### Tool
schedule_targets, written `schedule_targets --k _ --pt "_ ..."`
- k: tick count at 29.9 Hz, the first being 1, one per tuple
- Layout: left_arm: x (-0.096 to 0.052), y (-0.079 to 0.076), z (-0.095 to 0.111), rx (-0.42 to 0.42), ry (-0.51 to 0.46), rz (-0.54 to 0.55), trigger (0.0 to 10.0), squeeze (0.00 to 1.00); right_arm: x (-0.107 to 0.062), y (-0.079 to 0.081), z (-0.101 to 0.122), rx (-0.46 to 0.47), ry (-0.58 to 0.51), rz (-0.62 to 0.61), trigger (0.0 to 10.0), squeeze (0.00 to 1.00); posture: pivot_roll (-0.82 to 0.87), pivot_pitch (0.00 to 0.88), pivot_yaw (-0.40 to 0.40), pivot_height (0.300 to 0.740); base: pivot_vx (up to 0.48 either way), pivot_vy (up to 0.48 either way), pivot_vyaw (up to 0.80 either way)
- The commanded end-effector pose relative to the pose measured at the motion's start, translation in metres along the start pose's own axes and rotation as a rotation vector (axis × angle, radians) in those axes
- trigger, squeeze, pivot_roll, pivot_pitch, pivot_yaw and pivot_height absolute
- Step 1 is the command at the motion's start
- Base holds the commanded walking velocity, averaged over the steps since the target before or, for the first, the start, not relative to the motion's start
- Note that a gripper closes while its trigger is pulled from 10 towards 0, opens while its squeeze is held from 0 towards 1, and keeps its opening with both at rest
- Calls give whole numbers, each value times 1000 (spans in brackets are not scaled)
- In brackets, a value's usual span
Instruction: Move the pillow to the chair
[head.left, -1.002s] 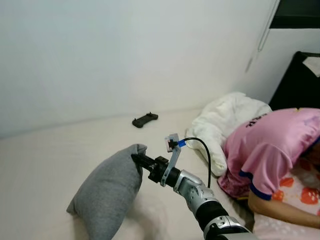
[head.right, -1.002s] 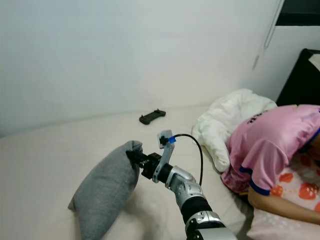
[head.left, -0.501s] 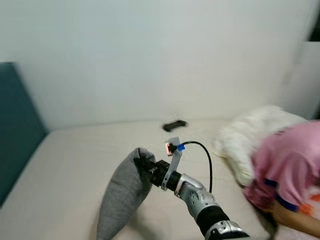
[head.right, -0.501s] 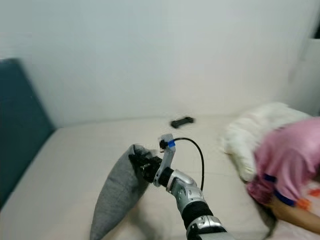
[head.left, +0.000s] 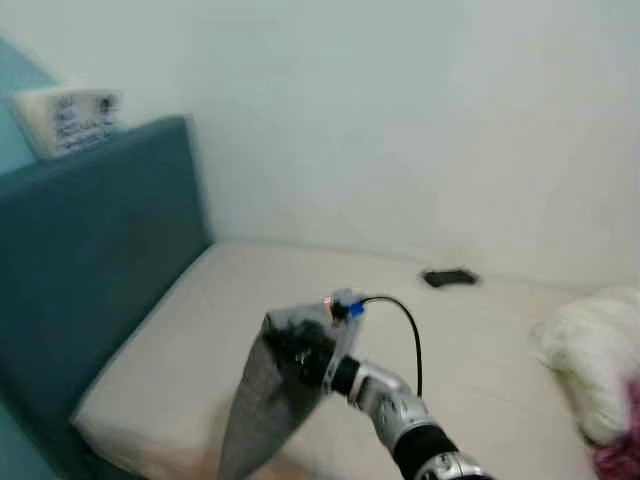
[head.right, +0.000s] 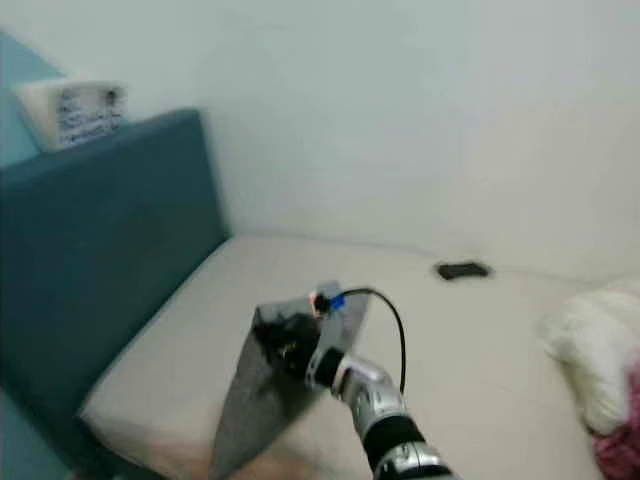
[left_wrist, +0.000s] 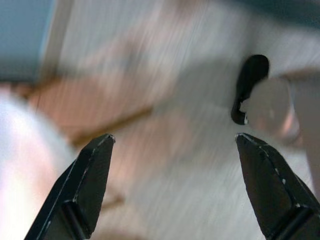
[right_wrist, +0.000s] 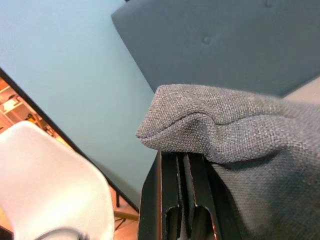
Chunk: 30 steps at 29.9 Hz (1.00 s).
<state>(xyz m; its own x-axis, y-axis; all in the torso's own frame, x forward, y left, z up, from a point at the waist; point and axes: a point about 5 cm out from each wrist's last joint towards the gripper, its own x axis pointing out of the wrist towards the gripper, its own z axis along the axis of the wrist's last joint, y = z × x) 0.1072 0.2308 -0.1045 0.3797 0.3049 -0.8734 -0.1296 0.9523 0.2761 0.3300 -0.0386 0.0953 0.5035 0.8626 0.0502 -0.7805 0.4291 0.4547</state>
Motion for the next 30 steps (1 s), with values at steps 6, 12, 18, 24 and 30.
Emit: schedule_targets --k 6,12,18,24,30 --pt "0 0 2 18 -1 -15 10000 0 18 19 3 12 -66 81 10000 0 65 36 -50 740 0 0 800" --pt "0 1 1 21 1 -20 10000 0 21 24 8 21 -100 122 10000 0 68 41 -45 740 0 0 800" --pt "0 -1 -1 28 7 -37 10000 0 24 36 16 37 -140 249 10000 0 69 40 -43 740 0 0 800" --pt "0 -6 0 38 2 -60 10000 0 28 52 13 46 -127 367 10000 0 65 37 -45 740 0 0 800" --pt "0 -9 3 44 -2 -72 10000 0 30 68 10 71 -115 483 10000 0 68 34 -52 740 0 0 800"
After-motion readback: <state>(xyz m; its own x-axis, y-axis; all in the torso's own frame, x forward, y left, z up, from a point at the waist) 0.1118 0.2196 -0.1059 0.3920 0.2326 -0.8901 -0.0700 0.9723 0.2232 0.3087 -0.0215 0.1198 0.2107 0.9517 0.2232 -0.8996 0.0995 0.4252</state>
